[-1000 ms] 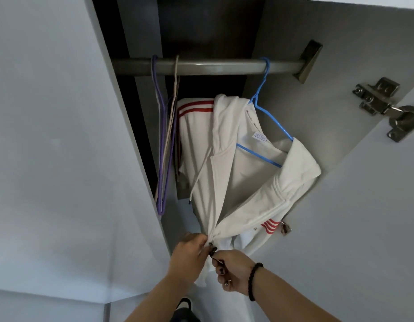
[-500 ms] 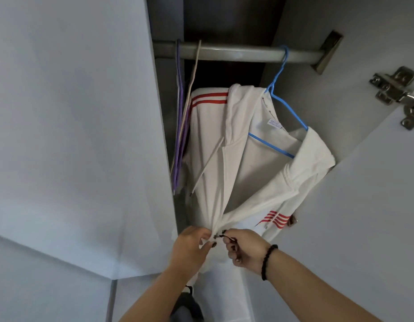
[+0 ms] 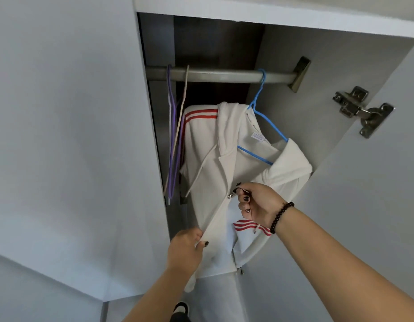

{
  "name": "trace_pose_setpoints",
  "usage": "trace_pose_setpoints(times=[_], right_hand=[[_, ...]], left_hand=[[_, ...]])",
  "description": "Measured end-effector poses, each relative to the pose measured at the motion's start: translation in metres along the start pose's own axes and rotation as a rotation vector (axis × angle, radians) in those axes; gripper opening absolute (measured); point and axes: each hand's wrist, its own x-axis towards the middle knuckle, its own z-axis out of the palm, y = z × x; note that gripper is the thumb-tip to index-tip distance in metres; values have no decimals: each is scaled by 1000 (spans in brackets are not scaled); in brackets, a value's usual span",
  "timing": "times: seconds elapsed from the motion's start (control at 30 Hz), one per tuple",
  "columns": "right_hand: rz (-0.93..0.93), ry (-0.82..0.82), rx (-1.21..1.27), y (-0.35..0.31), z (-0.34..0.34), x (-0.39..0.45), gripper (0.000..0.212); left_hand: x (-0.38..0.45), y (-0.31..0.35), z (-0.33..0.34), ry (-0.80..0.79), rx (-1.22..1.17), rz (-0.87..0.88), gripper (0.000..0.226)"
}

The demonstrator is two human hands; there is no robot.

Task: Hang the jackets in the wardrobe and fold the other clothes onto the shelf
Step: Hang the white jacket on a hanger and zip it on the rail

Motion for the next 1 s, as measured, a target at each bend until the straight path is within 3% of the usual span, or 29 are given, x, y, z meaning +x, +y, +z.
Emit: trace_pose_setpoints(times=[0.3,0.43,0.63,0.77,0.83,0.93,1.0], right_hand=[[-101,32,22,-49,-11,3,32],[-56,20,-21,-33,-3,11,34],[39,66,-404,-20,-10,22,29],[-99,200,-529,-56,-29,20,21],[-297,371,-564,-71,-40,22,15],[-617,755,-794,-82,-59,20,10],[-626,830,-989,-77,-69,19,23]], left_hand=[[15,3,0,-79,-30,-97,12],[25,1,4,-181,-80,-129,29],[58,11,-3,-204,-177,-78,15],[90,46,-16,-123,-367,-91,18],[107,72,-23,-70,-454,-57,21],[132,121,-38,-25,-597,6,26],[150,156,-49,-7,-682,33,26]])
